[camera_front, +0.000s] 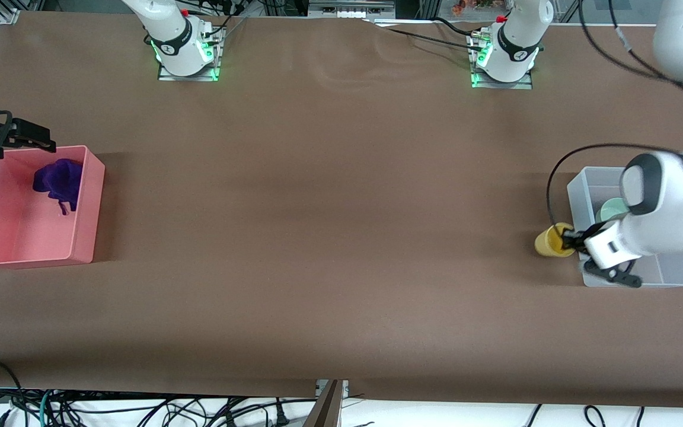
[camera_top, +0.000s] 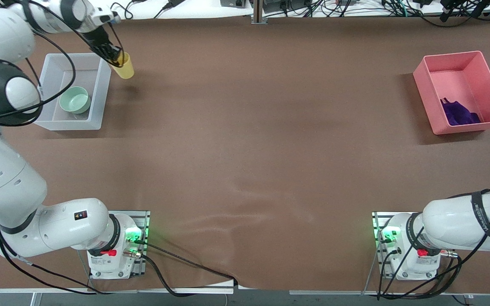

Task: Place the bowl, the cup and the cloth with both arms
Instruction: 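Grasp the yellow cup with the left gripper while the right gripper withdraws, then lower the yellow cup into the green bowl and open the left gripper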

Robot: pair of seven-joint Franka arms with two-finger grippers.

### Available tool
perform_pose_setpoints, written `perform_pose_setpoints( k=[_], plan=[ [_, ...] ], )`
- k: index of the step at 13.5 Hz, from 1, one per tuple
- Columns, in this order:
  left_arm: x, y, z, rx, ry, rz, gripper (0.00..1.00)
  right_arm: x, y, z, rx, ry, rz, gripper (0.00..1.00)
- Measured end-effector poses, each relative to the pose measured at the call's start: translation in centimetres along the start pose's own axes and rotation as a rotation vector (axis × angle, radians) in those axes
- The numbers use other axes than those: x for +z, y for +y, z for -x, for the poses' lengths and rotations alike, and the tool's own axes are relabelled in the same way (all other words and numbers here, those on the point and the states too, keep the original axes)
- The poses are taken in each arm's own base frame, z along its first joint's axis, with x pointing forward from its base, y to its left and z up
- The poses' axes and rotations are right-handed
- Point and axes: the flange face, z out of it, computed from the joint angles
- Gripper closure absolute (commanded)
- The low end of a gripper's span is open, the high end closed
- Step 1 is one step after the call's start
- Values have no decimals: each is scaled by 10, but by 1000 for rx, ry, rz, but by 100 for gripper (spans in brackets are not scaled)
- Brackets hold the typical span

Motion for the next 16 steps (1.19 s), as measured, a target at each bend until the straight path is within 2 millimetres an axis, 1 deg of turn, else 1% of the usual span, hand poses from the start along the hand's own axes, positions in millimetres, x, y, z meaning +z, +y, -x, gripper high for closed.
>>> perform_pose_setpoints(
  k=[1,2,3,4,5,6,7,8,9,10,11,12,13,14,16],
  plan=[
    [-19,-10,22,-14,-47,9,100,-4,6,3,13,12,2,0],
    [-31,-27,43,-3,-85,10,100,-11,16,9,32,33,7,0],
    [-35,-51,62,20,-116,-10,100,-20,25,17,53,53,11,0],
    [-32,-84,82,43,-140,-29,100,-29,32,27,69,69,14,0],
    [-21,-116,101,66,-147,-24,100,-35,34,36,77,80,16,0],
    [-6,-144,115,89,-129,-19,100,-38,31,42,75,82,15,0],
    [16,-169,127,104,-100,-15,100,-38,24,46,75,82,14,0],
    [42,-186,136,114,-71,-15,100,-37,18,48,90,79,12,0],
    [64,-196,142,119,-47,-17,100,-36,12,49,114,72,10,0],
    [81,-199,143,125,-34,-17,100,-34,6,49,134,62,9,0],
    [89,-198,142,130,-28,-16,95,-33,1,49,146,57,9,0],
    [92,-195,138,137,-21,-19,55,-32,-2,48,153,55,9,0],
    [89,-194,135,142,-10,-28,8,-30,-4,47,154,51,9,0],
    [87,-193,133,144,-1,-36,0,-28,-4,46,153,46,9,0],
    [80,-194,132,153,10,-48,0,-24,-6,42,149,38,8,0]
  ],
)
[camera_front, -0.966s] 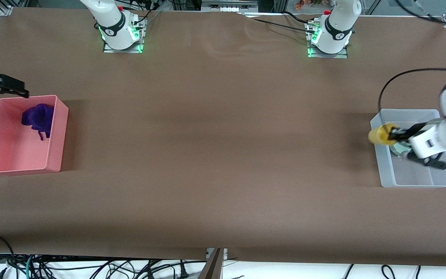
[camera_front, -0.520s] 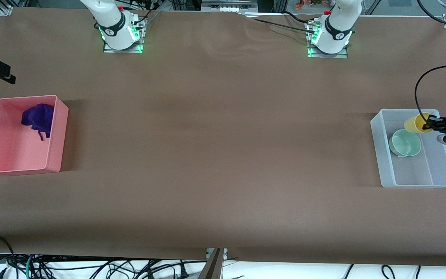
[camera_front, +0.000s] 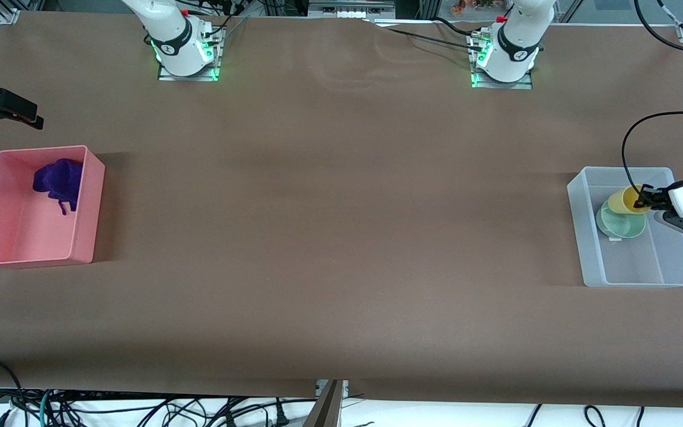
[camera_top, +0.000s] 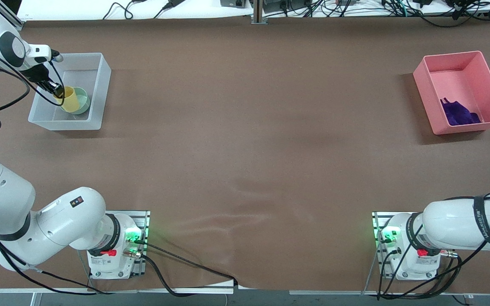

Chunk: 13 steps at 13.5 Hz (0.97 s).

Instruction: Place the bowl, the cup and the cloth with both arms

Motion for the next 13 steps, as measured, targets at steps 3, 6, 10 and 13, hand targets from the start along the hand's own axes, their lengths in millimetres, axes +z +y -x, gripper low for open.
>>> perform_pose_setpoints(
  k=[3,6,10,13],
  plan=[
    [-32,-1,-4,50,29,-43,0,3,-2,-2,-3,-5,0,0],
    [-68,17,-6,74,0,-35,0,3,-1,-2,-3,-4,0,0],
    [-149,75,-32,69,-75,22,0,3,-1,-2,-3,-4,0,0],
    [-203,148,-59,-44,-82,56,0,2,-1,-2,-3,-3,0,0]
  ],
)
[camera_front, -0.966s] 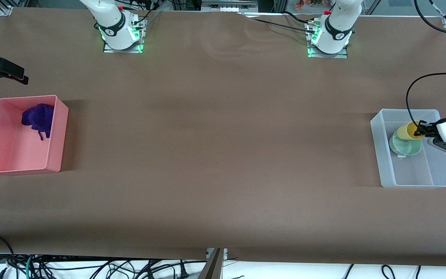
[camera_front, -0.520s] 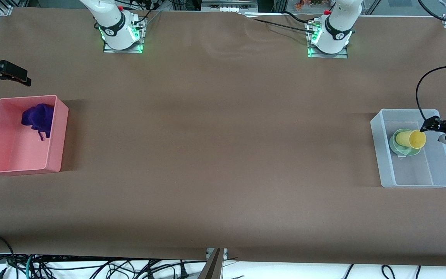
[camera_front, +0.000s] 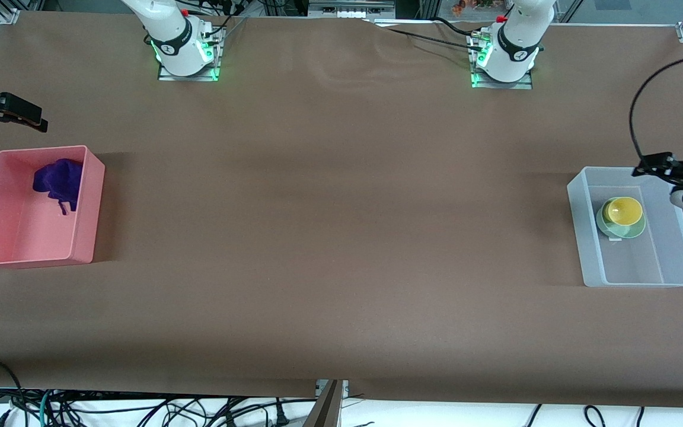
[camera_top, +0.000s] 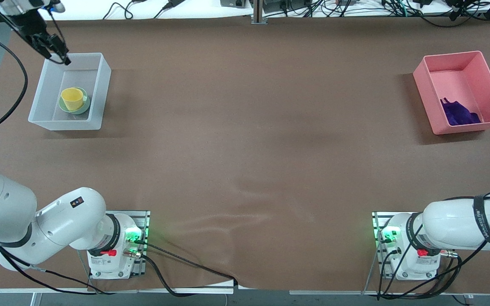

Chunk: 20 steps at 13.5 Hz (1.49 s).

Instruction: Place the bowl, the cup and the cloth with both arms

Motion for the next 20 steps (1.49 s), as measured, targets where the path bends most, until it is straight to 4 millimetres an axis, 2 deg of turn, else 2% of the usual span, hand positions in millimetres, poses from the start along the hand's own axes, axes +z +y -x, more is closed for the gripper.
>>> perform_pose_setpoints(
  k=[4,5,7,9,11,17,20],
  plan=[
    [-47,112,-13,-15,-6,-68,0,0,0,0,0,0,0,0],
    [-59,132,-11,-11,10,-88,0,0,0,0,0,0,0,0],
    [-77,153,-2,-15,53,-91,0,0,0,0,0,0,0,0],
    [-88,159,8,-35,96,-90,0,0,0,0,0,0,0,0],
    [-91,155,12,-48,122,-94,0,0,0,0,0,0,0,0],
    [-88,173,3,-93,136,-99,0,0,0,0,0,0,0,0],
    [-88,167,5,-112,138,-96,0,0,0,0,0,0,0,0]
  ],
)
